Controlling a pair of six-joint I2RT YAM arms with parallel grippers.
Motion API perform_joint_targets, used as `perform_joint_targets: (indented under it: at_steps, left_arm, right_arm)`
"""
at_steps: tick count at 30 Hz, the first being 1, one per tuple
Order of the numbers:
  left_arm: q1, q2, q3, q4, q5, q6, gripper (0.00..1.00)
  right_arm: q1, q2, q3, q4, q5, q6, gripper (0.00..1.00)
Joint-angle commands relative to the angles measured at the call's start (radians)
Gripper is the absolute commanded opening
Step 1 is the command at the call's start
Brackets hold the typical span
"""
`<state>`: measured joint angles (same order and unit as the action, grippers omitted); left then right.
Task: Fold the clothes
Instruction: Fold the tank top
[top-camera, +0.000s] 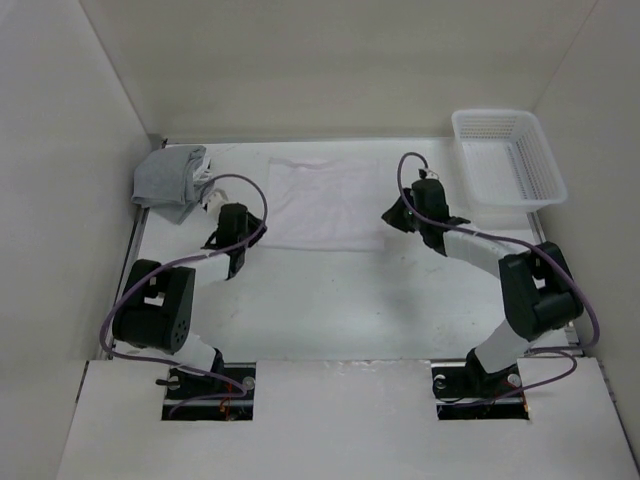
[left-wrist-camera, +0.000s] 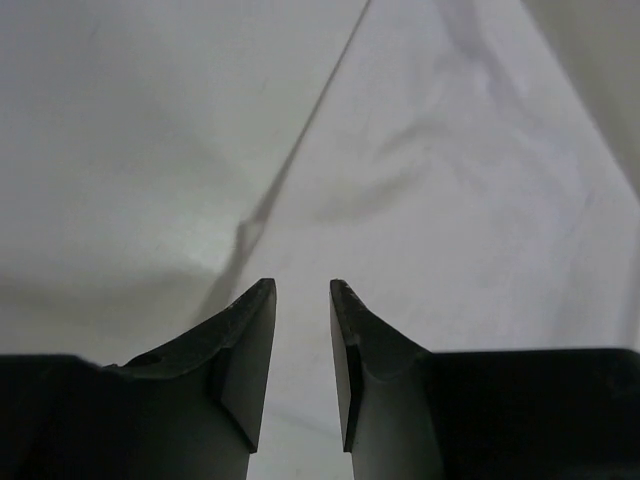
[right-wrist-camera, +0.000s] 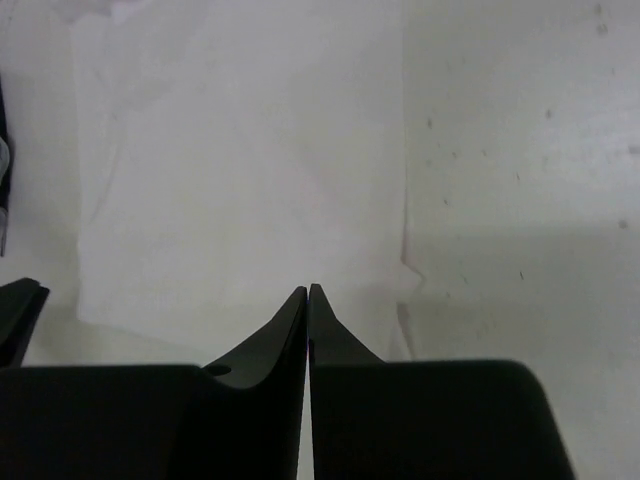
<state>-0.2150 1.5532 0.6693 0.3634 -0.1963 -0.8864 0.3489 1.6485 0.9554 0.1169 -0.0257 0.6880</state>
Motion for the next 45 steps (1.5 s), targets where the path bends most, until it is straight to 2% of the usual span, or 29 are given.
perform_joint_targets:
  at_steps: [1,3,8,10,14,18,22,27,33,40,45]
  left_arm:
    - [0.004,-0.067,-0.140,0.063,-0.012,-0.054,0.27]
    - [0.010,-0.094,-0.190,0.080,-0.009,-0.072,0.30]
    - [0.013,-0.078,-0.208,0.085,0.018,-0.085,0.33]
    - [0.015,-0.052,-0.208,0.095,0.023,-0.092,0.34]
    - [0.015,-0.009,-0.203,0.137,0.087,-0.114,0.30]
    - [0.019,0.013,-0.203,0.144,0.092,-0.125,0.27]
    - [0.024,0.016,-0.200,0.144,0.090,-0.134,0.21]
    - [0.026,0.010,-0.205,0.144,0.080,-0.135,0.15]
    - [0.022,0.004,-0.208,0.144,0.069,-0.144,0.09]
    - [0.012,-0.033,-0.215,0.144,0.046,-0.137,0.06]
    - [0.012,-0.044,-0.220,0.146,0.040,-0.134,0.05]
  right_arm:
    - [-0.005,-0.084,-0.127,0.159,0.032,0.048,0.05]
    - [-0.005,-0.111,-0.190,0.176,0.049,0.073,0.10]
    - [0.002,-0.138,-0.286,0.216,0.061,0.100,0.32]
    - [0.002,-0.125,-0.309,0.237,0.067,0.111,0.38]
    - [0.002,-0.096,-0.345,0.279,0.040,0.149,0.42]
    - [0.002,-0.058,-0.354,0.305,0.029,0.173,0.45]
    - [0.003,-0.021,-0.334,0.337,-0.031,0.203,0.44]
    - [0.018,-0.068,-0.368,0.357,-0.026,0.211,0.45]
    - [0.029,-0.047,-0.371,0.349,-0.034,0.216,0.46]
    - [0.031,0.019,-0.346,0.356,-0.040,0.239,0.33]
    - [0.031,0.028,-0.368,0.409,-0.002,0.266,0.18]
